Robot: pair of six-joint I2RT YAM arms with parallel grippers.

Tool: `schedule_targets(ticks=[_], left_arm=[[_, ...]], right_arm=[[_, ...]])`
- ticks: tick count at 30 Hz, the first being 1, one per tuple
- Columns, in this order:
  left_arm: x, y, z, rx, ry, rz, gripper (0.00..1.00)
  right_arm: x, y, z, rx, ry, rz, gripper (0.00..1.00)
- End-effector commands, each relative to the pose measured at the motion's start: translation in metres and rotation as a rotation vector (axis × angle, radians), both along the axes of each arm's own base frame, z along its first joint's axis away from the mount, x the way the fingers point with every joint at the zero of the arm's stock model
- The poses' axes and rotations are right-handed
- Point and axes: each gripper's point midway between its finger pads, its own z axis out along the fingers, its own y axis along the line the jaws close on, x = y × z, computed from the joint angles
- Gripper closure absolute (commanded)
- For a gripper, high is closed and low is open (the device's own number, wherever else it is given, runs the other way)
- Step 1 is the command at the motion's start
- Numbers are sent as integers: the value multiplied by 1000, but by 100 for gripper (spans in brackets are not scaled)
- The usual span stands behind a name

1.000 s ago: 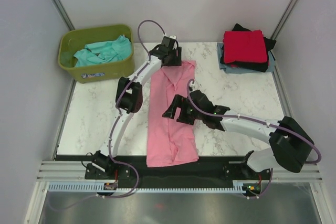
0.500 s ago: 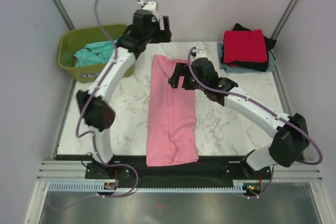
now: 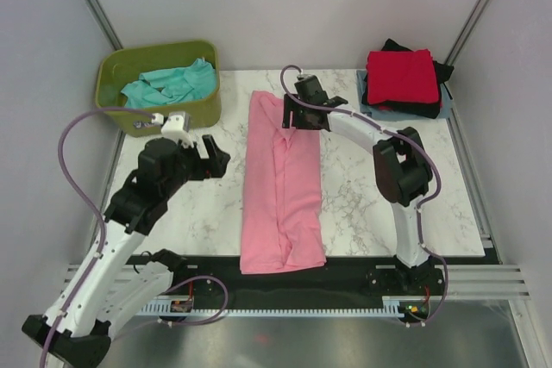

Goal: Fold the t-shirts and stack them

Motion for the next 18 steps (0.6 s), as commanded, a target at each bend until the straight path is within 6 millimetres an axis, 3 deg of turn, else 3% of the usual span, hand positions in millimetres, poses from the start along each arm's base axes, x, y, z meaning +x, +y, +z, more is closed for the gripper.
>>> schedule_targets(ticks=[1,4,9,13,18], left_arm=[[-35,10,-39,-25,52,-3,4],[-56,22,-66,-14,83,14,4],[-74,29,-39,-63,-51,0,4],[-71,37,-51,-39,-30,45,5],[-70,41,-52,-33,-24,68,5]], right_arm=[[28,-3,23,4,-63,-28,24],[35,-2,10,-1,-50,-32,31],[52,1,-4,3,-43,-49,39],[60,2,-16,9,-25,-64,42],[58,-9,-22,-26,-24,-98,44]])
